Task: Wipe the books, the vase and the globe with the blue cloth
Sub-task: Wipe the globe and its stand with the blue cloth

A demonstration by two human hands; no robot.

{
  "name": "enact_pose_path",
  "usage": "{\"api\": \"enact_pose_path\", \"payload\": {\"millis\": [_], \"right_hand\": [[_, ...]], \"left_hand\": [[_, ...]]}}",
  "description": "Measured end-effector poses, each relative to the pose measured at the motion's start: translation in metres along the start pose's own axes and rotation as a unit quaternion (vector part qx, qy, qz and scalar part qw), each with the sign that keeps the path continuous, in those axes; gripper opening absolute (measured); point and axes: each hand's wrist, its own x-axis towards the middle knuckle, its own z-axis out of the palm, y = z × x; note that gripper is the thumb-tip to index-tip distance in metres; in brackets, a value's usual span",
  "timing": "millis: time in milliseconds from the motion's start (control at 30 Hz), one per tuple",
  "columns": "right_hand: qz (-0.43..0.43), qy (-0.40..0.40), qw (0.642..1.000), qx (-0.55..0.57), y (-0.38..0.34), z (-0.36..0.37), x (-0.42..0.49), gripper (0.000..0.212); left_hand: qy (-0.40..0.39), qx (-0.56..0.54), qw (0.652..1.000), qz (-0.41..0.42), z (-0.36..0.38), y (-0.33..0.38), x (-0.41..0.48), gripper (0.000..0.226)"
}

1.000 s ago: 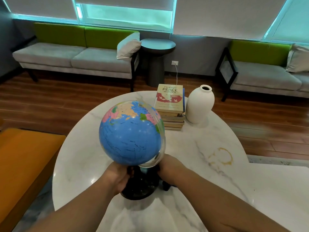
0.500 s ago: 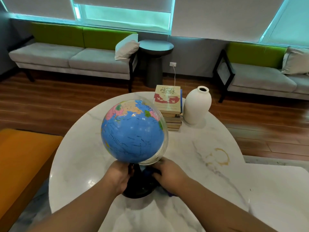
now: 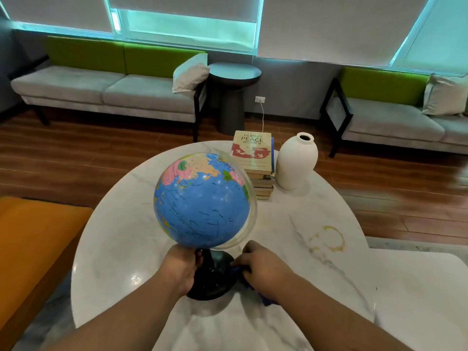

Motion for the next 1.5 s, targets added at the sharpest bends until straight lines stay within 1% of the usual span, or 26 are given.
{"api": "enact_pose_path", "payload": {"millis": [33,100,200,300,400,467,500,567,633,733,800,833,900,933,1067,1100,1167,1233,1300,1433,1500], "right_hand": [[0.008,0.011,1.000,-0.001,0.002,-0.002,0.002,0.035],[-0.004,0.029,1.000,-0.002,-0.004,-0.004,0.003,0.035],[-0.050,0.008,0.999,-0.006,-0.018,0.003,0.000,0.037],[-0.011,0.002,1.000,-0.010,-0.008,0.001,-0.003,0.035],[0.018,0.042,0.999,-0.012,-0.001,-0.003,0.002,0.033],[0.001,0.067,0.998,0.021,-0.011,0.000,0.005,0.034],[-0.017,0.060,0.998,0.027,-0.017,0.003,0.006,0.035],[-0.046,0.026,0.999,0.001,-0.020,0.009,0.005,0.037],[-0.029,0.011,0.999,-0.015,-0.013,0.005,0.005,0.037],[0.017,0.035,0.999,-0.015,-0.004,-0.002,0.008,0.032],[-0.003,0.059,0.998,0.023,-0.013,-0.002,0.010,0.033],[-0.025,0.057,0.997,0.036,-0.020,0.001,0.010,0.034],[-0.058,0.030,0.998,0.010,-0.027,0.006,0.007,0.036],[-0.052,0.023,0.998,-0.002,-0.024,0.006,0.005,0.036],[0.021,0.021,0.999,-0.023,-0.008,-0.007,0.006,0.031],[0.021,0.030,0.999,-0.016,-0.009,-0.009,0.008,0.033],[-0.013,0.039,0.999,0.009,-0.018,-0.008,0.009,0.035],[-0.045,0.017,0.999,0.002,-0.025,-0.002,0.006,0.038],[-0.031,0.007,0.999,0.005,-0.019,0.001,0.001,0.038],[0.032,0.031,0.999,0.006,0.001,-0.003,0.000,0.034],[0.023,0.042,0.999,0.021,-0.004,-0.004,-0.001,0.034]], "left_hand": [[0.000,0.000,1.000,0.003,0.000,0.000,0.000,0.023],[0.013,0.000,1.000,-0.001,0.001,0.000,0.002,0.025],[0.029,-0.010,0.999,-0.007,0.003,-0.002,0.004,0.027],[0.032,0.000,0.999,-0.006,0.005,-0.003,0.005,0.026],[0.025,0.018,1.000,0.001,0.004,-0.003,0.005,0.025],[0.009,0.006,1.000,0.003,0.006,-0.002,0.001,0.026],[-0.001,-0.004,1.000,-0.002,0.006,-0.001,-0.001,0.028],[-0.009,-0.016,1.000,-0.011,0.007,-0.001,-0.003,0.029],[-0.002,-0.007,1.000,-0.006,0.005,-0.002,0.000,0.026],[0.013,0.013,1.000,0.003,0.003,-0.004,0.004,0.024],[0.009,0.000,1.000,0.002,0.004,-0.003,0.003,0.027],[0.004,-0.007,1.000,0.000,0.005,-0.002,0.000,0.028],[-0.003,-0.013,1.000,-0.004,0.007,-0.001,-0.003,0.028],[0.002,-0.013,1.000,-0.005,0.007,-0.002,-0.001,0.029],[0.012,0.001,1.000,-0.001,0.004,-0.004,0.005,0.024],[0.013,0.001,1.000,-0.002,0.004,-0.005,0.005,0.023],[0.011,-0.014,1.000,-0.007,0.006,-0.004,0.003,0.024],[0.006,-0.029,0.999,-0.013,0.009,-0.003,0.001,0.025],[0.015,-0.034,0.999,-0.011,0.009,-0.003,0.003,0.027],[0.021,-0.021,1.000,0.006,0.004,-0.006,0.009,0.026],[0.017,-0.021,1.000,0.000,0.005,-0.007,0.009,0.026]]}}
